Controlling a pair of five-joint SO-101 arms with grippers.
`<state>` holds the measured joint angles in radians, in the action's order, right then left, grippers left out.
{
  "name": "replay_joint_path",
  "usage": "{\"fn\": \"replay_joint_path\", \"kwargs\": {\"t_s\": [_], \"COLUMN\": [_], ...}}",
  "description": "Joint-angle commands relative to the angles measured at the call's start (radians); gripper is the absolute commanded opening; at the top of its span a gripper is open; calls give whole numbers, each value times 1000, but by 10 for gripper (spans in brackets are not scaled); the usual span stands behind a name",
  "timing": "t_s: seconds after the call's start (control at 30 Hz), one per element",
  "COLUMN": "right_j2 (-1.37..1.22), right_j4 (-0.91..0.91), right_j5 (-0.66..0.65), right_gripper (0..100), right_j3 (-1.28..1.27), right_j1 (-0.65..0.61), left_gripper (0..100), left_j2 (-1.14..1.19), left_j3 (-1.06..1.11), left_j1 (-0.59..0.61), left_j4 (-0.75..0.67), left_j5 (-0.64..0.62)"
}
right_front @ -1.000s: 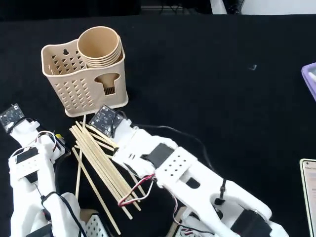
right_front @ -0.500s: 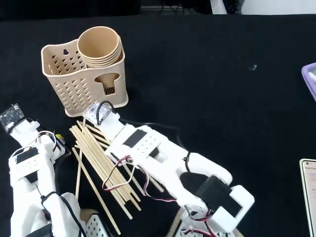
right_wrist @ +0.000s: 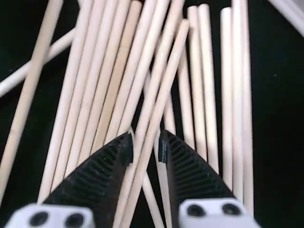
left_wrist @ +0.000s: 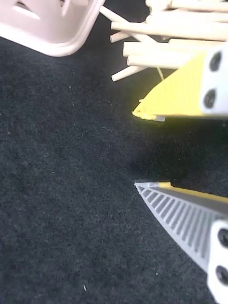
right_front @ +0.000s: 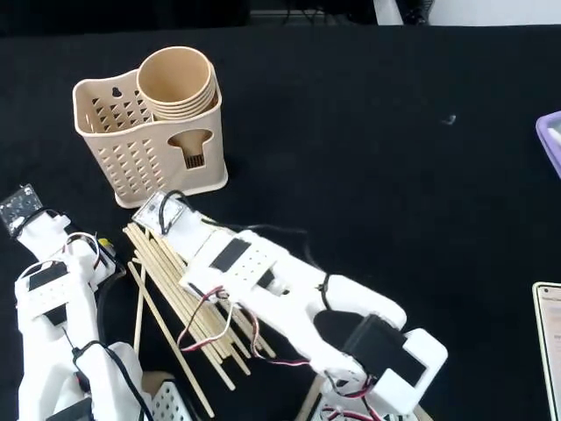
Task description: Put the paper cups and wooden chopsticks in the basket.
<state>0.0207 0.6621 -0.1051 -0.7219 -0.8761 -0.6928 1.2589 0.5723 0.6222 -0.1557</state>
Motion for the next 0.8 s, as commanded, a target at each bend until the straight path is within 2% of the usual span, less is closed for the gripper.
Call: {"fn": "replay_joint_path", "kwargs": {"t_s": [0.0,0.77], "right_j2": [-1,-54], "right_j4": [5,32], "right_j5": [9,3], "right_gripper": [106,110], "right_j3": [47,68], "right_j1": [-11,-12], "left_gripper": [216,216], "left_j2": [-17,-20], "left_j3": [-2,-2], "left_j1": [-5,-4], "left_j4": [-14,-14], "left_j5": [3,3]}}
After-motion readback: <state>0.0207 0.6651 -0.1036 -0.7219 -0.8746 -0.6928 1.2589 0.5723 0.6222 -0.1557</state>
